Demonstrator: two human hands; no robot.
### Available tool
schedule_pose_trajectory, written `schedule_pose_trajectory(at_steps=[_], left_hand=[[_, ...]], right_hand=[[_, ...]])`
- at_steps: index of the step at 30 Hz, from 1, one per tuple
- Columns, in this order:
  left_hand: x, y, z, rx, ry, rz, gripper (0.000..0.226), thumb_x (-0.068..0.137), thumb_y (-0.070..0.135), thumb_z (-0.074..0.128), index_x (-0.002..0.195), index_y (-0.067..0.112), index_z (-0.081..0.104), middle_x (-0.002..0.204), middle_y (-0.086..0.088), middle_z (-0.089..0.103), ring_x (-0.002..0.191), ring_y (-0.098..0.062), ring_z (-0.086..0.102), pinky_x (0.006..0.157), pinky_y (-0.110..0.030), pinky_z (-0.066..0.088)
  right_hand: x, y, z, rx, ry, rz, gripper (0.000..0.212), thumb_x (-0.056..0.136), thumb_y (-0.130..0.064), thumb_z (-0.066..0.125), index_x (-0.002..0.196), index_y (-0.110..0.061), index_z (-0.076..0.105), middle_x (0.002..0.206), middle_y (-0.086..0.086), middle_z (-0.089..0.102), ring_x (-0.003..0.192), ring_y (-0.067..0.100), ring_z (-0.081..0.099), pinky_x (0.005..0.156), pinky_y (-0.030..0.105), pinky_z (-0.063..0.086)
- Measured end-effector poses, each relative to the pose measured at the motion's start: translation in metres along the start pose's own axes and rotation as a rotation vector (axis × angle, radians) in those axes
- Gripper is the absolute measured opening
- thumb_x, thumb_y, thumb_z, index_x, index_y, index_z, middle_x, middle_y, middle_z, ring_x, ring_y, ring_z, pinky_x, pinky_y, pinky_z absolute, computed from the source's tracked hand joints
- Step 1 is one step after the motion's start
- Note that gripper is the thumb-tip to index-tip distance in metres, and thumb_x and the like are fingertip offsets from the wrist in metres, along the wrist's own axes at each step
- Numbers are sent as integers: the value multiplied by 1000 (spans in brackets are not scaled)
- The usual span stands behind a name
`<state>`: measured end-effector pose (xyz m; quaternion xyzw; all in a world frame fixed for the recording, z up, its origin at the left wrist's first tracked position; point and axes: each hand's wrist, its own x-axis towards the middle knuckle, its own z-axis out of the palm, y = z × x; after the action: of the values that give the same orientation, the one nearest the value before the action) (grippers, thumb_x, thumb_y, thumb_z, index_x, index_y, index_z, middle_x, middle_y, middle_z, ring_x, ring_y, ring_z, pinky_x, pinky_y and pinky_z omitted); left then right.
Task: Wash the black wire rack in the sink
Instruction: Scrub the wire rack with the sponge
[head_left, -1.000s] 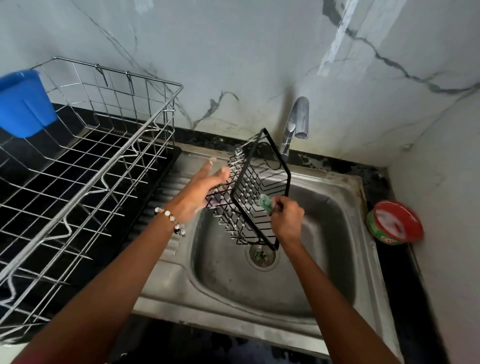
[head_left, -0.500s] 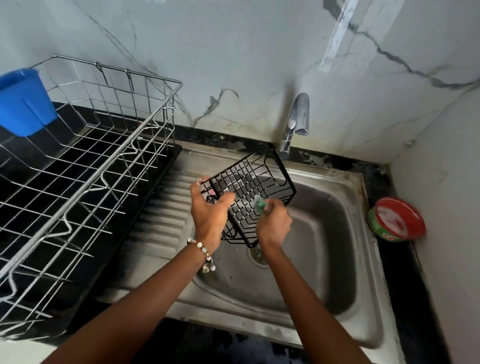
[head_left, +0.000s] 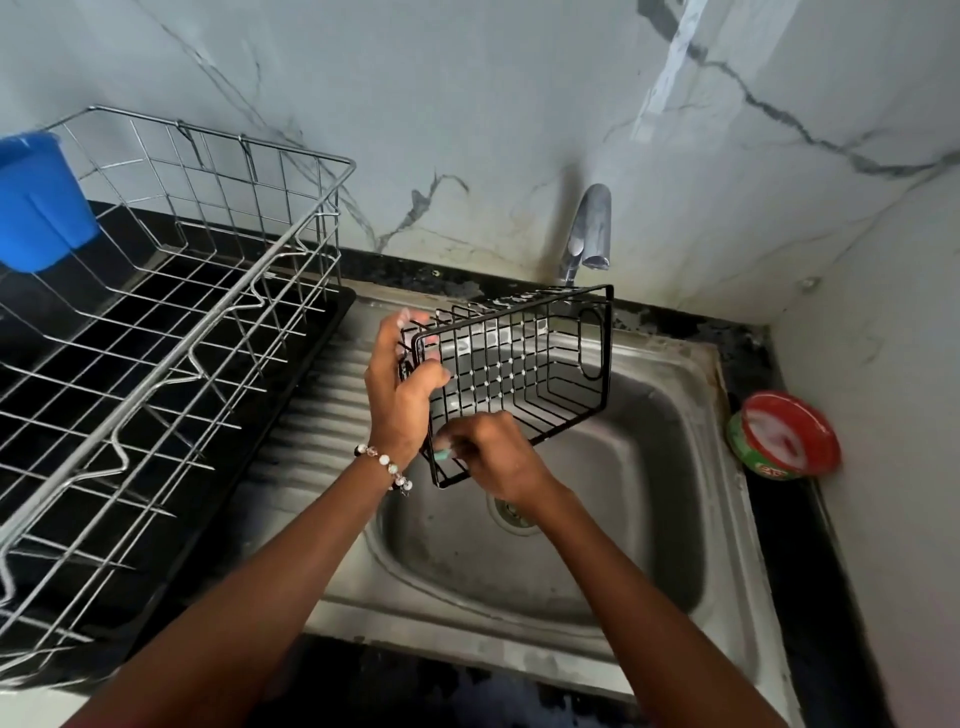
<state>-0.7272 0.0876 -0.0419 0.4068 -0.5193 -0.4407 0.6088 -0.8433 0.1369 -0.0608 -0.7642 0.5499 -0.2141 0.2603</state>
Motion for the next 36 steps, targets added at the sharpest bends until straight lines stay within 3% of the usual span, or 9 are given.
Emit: schedule_pose_trajectory(at_steps=[3, 5, 10, 14, 20, 26, 29, 32, 36], left_hand=[[1, 0, -6, -63, -34, -19, 45, 61, 18, 55, 106, 21, 58, 94, -4, 57, 83, -29, 51, 59, -32, 43], [2, 1, -9, -99, -49, -29, 44, 61, 17, 55, 102, 30, 61, 94, 5, 60, 88, -32, 52, 63, -39, 44], [6, 2, -14, -138, -104, -14, 47, 60, 16, 57, 103, 34, 65, 99, 2, 59, 92, -34, 53, 73, -51, 48], [4, 5, -6, -122, -98, -27, 47, 62, 11, 56, 107, 23, 60, 99, -5, 57, 90, -28, 55, 62, -34, 51], [1, 8, 4, -135, -91, -79, 52, 60, 13, 58, 95, 50, 66, 98, 18, 65, 91, -29, 55, 56, -25, 49], [1, 1, 5, -161, -88, -98, 52, 58, 10, 58, 99, 40, 65, 94, 20, 65, 90, -26, 55, 63, -28, 47], [2, 2, 1, -109, -112, -56, 53, 59, 17, 57, 111, 25, 61, 105, -1, 61, 89, -29, 57, 57, -30, 49], [2, 3, 0, -104, -134, -47, 52, 63, 10, 56, 115, 14, 57, 109, -2, 59, 90, -22, 60, 60, -34, 51], [4, 4, 2, -83, -176, -27, 56, 59, 18, 59, 115, 22, 58, 110, 10, 62, 96, -35, 58, 64, -34, 50]], right_hand=[[-10, 23, -15, -51, 6, -130, 34, 79, 16, 59, 95, -9, 75, 94, 7, 74, 80, 18, 68, 73, 26, 55], [-14, 39, -31, -167, 13, -89, 35, 83, 11, 59, 100, -16, 74, 100, 5, 72, 85, 14, 65, 76, 28, 55], [-18, 70, -67, -458, -2, 335, 36, 91, 2, 51, 121, -13, 64, 119, 18, 59, 101, 25, 61, 92, 30, 48], [-15, 43, -57, -592, 28, 528, 31, 92, 2, 48, 121, -2, 56, 114, 20, 60, 110, 30, 56, 90, 35, 47], [-2, -12, -11, -419, 31, 401, 31, 90, 4, 53, 119, -2, 57, 113, 20, 60, 103, 27, 59, 84, 30, 50], [3, -21, 11, -74, 37, 109, 26, 80, 12, 55, 97, 2, 71, 93, 21, 69, 76, 24, 58, 69, 24, 39], [-8, 4, -7, -75, 11, 32, 29, 83, 10, 58, 104, -5, 72, 105, 12, 71, 92, 20, 66, 89, 23, 47], [-15, 53, -30, -211, -3, 186, 34, 89, 4, 54, 115, -13, 67, 118, 12, 64, 104, 21, 61, 95, 18, 43], [-24, 93, -64, -479, -50, 478, 44, 87, 7, 51, 126, -12, 60, 121, 19, 59, 109, 29, 56, 94, 34, 45]])
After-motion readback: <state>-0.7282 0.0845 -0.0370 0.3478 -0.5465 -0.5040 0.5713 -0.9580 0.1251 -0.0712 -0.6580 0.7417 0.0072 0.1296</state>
